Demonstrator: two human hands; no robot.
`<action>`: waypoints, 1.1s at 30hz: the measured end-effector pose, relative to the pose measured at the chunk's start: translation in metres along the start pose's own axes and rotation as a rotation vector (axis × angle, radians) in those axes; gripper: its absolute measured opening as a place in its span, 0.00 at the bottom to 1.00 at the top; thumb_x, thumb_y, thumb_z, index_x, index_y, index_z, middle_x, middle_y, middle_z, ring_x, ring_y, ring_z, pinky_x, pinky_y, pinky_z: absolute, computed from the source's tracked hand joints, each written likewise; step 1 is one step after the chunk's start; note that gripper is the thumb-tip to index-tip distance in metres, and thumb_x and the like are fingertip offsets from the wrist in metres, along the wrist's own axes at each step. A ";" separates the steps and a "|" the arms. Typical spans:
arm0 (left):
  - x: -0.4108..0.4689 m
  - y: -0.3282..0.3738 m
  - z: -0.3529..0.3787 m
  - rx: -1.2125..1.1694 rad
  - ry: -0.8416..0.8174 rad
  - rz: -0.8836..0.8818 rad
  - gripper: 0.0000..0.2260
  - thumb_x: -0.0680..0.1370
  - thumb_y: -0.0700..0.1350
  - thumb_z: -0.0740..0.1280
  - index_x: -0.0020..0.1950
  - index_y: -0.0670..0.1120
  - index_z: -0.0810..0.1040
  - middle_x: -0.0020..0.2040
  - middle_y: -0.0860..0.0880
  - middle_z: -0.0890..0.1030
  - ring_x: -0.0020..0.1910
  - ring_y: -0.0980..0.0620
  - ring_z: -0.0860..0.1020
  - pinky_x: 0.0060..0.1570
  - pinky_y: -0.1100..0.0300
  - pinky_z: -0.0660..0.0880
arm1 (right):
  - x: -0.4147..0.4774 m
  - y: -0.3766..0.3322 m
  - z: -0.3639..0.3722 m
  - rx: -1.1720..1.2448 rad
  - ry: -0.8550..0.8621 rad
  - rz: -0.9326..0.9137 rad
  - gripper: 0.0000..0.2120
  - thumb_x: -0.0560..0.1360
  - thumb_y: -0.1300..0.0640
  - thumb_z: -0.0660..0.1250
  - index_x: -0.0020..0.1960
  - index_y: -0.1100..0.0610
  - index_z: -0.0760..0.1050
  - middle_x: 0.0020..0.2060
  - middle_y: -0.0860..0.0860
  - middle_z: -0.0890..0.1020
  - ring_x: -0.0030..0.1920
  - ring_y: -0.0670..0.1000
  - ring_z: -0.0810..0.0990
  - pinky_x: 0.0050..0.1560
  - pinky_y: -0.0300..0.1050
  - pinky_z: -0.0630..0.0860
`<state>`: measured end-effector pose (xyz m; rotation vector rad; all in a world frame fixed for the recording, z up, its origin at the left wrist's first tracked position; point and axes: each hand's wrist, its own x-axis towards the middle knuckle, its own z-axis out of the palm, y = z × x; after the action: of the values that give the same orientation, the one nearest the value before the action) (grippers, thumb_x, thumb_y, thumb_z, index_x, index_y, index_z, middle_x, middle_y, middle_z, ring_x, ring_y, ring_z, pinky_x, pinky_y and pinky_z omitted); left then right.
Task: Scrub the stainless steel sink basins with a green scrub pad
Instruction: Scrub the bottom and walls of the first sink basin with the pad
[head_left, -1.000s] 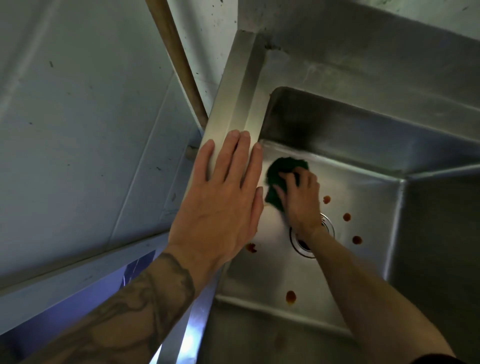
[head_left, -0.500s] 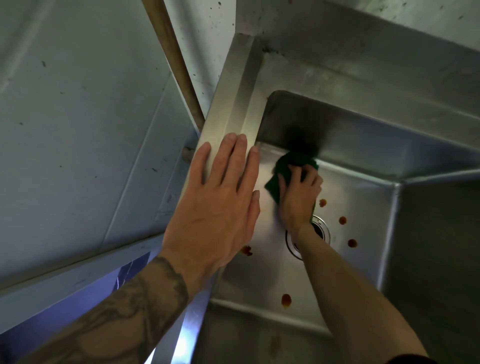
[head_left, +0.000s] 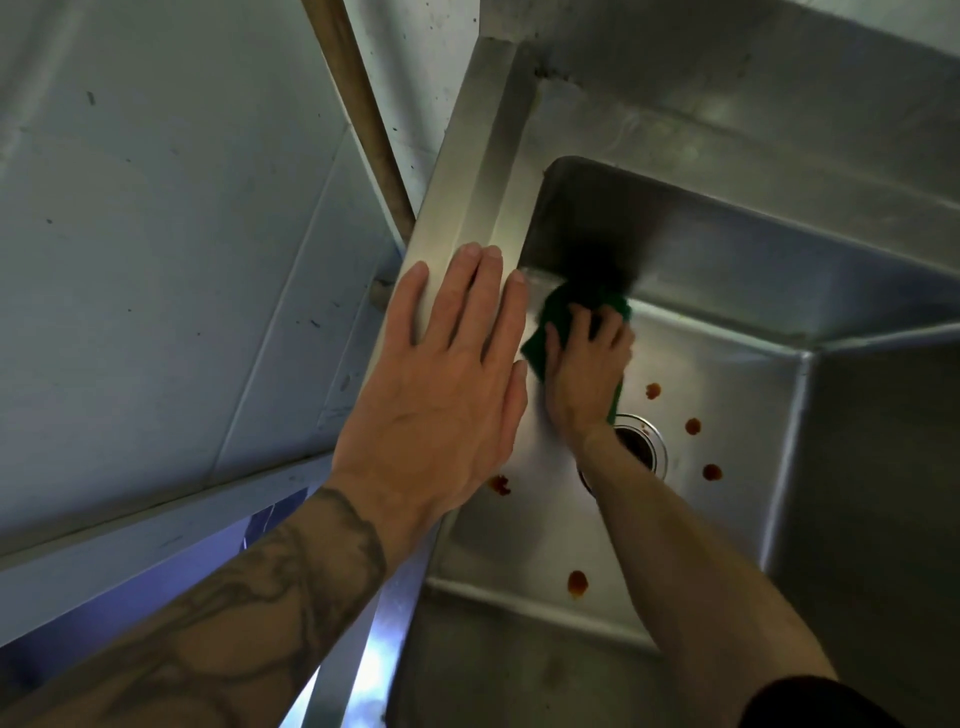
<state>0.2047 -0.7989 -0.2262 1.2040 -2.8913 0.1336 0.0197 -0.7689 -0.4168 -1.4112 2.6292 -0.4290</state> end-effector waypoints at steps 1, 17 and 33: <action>0.000 0.001 -0.001 0.000 0.000 0.003 0.29 0.90 0.56 0.46 0.86 0.38 0.54 0.85 0.34 0.58 0.86 0.35 0.58 0.84 0.35 0.55 | -0.015 -0.007 0.002 0.004 -0.038 -0.092 0.17 0.85 0.47 0.62 0.68 0.56 0.74 0.68 0.61 0.73 0.65 0.62 0.71 0.64 0.58 0.73; 0.002 0.001 -0.004 0.005 -0.026 -0.007 0.30 0.90 0.56 0.44 0.86 0.38 0.54 0.85 0.33 0.58 0.86 0.35 0.57 0.84 0.35 0.55 | -0.049 0.009 0.003 0.012 -0.113 -0.460 0.17 0.83 0.48 0.66 0.65 0.58 0.75 0.63 0.60 0.75 0.60 0.59 0.72 0.58 0.53 0.72; 0.002 0.001 0.000 -0.002 0.002 -0.007 0.29 0.90 0.55 0.46 0.86 0.38 0.56 0.85 0.33 0.59 0.85 0.35 0.58 0.83 0.34 0.56 | -0.033 0.034 -0.004 0.019 -0.077 -0.255 0.16 0.83 0.48 0.66 0.65 0.57 0.75 0.66 0.60 0.74 0.63 0.59 0.70 0.62 0.54 0.74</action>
<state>0.2031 -0.7995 -0.2263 1.2123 -2.8844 0.1324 0.0100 -0.7227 -0.4243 -1.7281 2.3874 -0.4159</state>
